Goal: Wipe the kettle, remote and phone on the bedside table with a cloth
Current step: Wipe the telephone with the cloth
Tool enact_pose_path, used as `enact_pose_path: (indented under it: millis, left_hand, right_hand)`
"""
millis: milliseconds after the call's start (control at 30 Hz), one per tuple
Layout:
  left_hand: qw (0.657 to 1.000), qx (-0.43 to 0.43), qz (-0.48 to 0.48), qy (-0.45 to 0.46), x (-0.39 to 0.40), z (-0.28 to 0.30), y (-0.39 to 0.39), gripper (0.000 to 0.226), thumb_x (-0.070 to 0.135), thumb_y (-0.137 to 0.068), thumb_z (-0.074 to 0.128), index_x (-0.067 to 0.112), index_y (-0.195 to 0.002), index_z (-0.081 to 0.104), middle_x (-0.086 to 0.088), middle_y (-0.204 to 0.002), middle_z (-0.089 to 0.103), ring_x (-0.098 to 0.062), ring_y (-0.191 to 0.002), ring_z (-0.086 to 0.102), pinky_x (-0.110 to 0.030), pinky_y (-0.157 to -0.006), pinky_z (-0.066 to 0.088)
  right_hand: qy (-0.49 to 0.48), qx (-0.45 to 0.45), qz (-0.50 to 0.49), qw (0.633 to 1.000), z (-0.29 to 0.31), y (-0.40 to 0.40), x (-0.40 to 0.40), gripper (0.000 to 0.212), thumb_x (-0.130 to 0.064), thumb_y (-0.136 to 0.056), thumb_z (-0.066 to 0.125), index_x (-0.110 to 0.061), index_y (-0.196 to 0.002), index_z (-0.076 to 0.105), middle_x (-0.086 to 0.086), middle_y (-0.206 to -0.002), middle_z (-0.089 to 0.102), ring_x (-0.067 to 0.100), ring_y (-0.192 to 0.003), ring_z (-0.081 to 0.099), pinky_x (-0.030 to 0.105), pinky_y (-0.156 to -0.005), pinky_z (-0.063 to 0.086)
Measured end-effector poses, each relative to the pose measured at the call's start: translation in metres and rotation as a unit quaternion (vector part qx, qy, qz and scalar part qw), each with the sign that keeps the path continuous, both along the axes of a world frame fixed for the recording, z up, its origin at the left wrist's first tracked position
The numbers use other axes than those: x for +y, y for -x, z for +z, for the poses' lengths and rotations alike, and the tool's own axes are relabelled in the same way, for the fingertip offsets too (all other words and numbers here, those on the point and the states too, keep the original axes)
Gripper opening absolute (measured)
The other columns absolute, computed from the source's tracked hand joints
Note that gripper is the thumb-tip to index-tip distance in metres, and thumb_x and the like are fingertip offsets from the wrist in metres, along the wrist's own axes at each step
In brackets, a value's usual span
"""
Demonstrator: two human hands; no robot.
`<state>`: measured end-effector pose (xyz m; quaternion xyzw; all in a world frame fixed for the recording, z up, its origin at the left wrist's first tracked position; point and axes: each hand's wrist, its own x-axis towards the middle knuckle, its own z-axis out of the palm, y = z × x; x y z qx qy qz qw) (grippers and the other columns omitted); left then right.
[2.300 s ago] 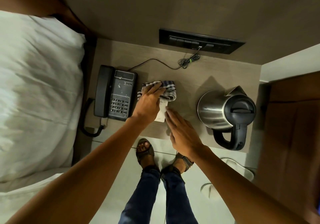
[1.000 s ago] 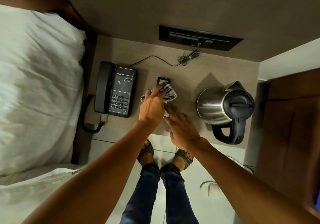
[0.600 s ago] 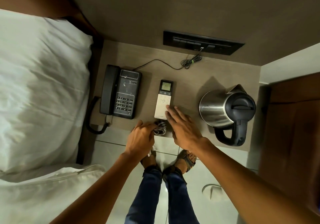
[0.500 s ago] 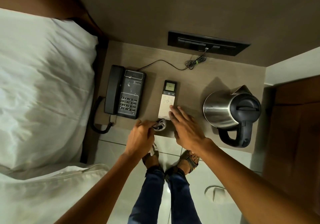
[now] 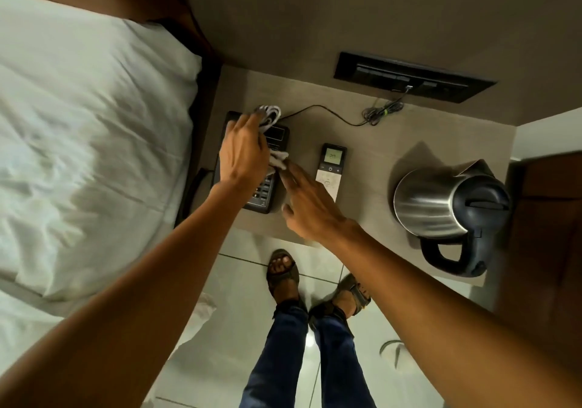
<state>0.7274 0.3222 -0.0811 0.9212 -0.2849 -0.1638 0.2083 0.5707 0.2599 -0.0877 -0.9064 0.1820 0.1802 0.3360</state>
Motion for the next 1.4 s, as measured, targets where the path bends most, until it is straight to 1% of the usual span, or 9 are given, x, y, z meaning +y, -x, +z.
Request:
enact_pose_path:
  millis: [233,567,633,733,833,967,1133,1267,1400]
  left_hand:
    - [0.995,0.02,-0.077,-0.06,0.008,-0.019,0.006,0.055,0.015,-0.101,0.047,0.019,-0.156,0.041,-0.005,-0.163,0.043,-0.037,-0.131,0.049,-0.051,-0.103,0.053]
    - [0.985,0.046,-0.132,-0.099,0.105,-0.018,0.067,0.055,0.008,-0.099,0.055,0.017,-0.153,0.047,-0.004,-0.163,0.039,-0.033,-0.143,0.046,-0.05,-0.114,0.049]
    - [0.987,0.05,-0.125,-0.088,0.113,-0.012,0.069,0.048,0.008,-0.1,0.053,0.013,-0.148,0.054,-0.006,-0.157,0.048,-0.032,-0.134,0.054,-0.05,-0.107,0.054]
    - [0.997,0.024,-0.073,-0.017,0.098,-0.003,0.056,0.041,0.004,-0.1,0.049,0.012,-0.14,0.06,-0.009,-0.141,0.059,-0.025,-0.113,0.059,-0.036,-0.091,0.058]
    - [0.999,-0.013,-0.032,0.014,0.052,-0.002,0.023,0.046,0.007,-0.101,0.046,0.013,-0.145,0.053,-0.01,-0.144,0.056,-0.025,-0.116,0.054,-0.019,-0.092,0.044]
    - [0.995,-0.024,-0.076,-0.056,0.011,-0.014,0.001,0.053,0.009,-0.1,0.044,0.014,-0.152,0.047,-0.01,-0.153,0.054,-0.034,-0.121,0.055,-0.044,-0.096,0.055]
    - [0.991,-0.026,-0.107,-0.08,0.044,-0.016,0.028,0.061,0.027,-0.094,0.034,0.014,-0.152,0.049,-0.011,-0.156,0.053,-0.04,-0.128,0.055,-0.053,-0.103,0.053]
    - [0.987,-0.016,-0.128,-0.097,0.099,-0.024,0.064,0.058,0.014,-0.094,0.049,0.016,-0.152,0.049,-0.009,-0.16,0.046,-0.038,-0.142,0.047,-0.057,-0.111,0.049]
    - [0.975,0.007,-0.146,-0.168,0.141,-0.032,0.097,0.085,0.004,-0.083,0.076,0.012,-0.158,0.038,-0.016,-0.164,0.038,-0.041,-0.147,0.042,-0.057,-0.117,0.044]
  right_hand:
    - [0.048,0.038,0.06,0.996,-0.001,-0.024,-0.017,0.091,-0.01,-0.1,0.066,-0.016,-0.173,0.013,0.005,-0.183,0.004,0.028,-0.169,0.006,0.051,-0.135,0.021]
    - [0.066,0.078,0.107,0.989,0.005,-0.026,-0.031,0.112,0.003,-0.093,0.069,-0.018,-0.173,-0.007,-0.007,-0.18,-0.024,0.022,-0.169,-0.01,0.05,-0.136,0.016]
    - [0.064,0.08,0.106,0.989,0.006,-0.026,-0.032,0.112,0.005,-0.094,0.067,-0.018,-0.173,-0.007,-0.007,-0.18,-0.024,0.022,-0.169,-0.009,0.05,-0.136,0.016]
    - [0.07,0.082,0.111,0.988,0.006,-0.026,-0.032,0.109,0.01,-0.094,0.063,-0.019,-0.173,-0.006,-0.007,-0.179,-0.025,0.022,-0.169,-0.008,0.051,-0.136,0.018]
    - [0.051,0.092,0.093,0.99,0.006,-0.028,-0.03,0.11,0.009,-0.094,0.065,-0.023,-0.174,-0.005,-0.007,-0.18,-0.021,0.023,-0.17,-0.005,0.05,-0.136,0.016]
    - [0.061,0.09,0.101,0.989,0.005,-0.027,-0.028,0.101,0.002,-0.096,0.067,-0.019,-0.174,0.006,-0.001,-0.183,-0.009,0.025,-0.17,0.0,0.053,-0.135,0.02]
    - [0.064,0.091,0.106,0.988,0.007,-0.029,-0.03,0.103,0.002,-0.092,0.072,-0.018,-0.173,0.012,-0.001,-0.183,-0.007,0.027,-0.168,0.01,0.053,-0.133,0.023]
    - [0.073,0.08,0.119,0.987,0.007,-0.028,-0.03,0.112,0.001,-0.09,0.073,-0.016,-0.174,0.0,-0.006,-0.181,-0.021,0.025,-0.167,0.013,0.05,-0.132,0.027]
    - [0.072,0.076,0.11,0.988,0.004,-0.027,-0.027,0.11,-0.003,-0.093,0.073,-0.015,-0.174,0.0,-0.006,-0.18,-0.022,0.023,-0.167,0.016,0.052,-0.131,0.029]
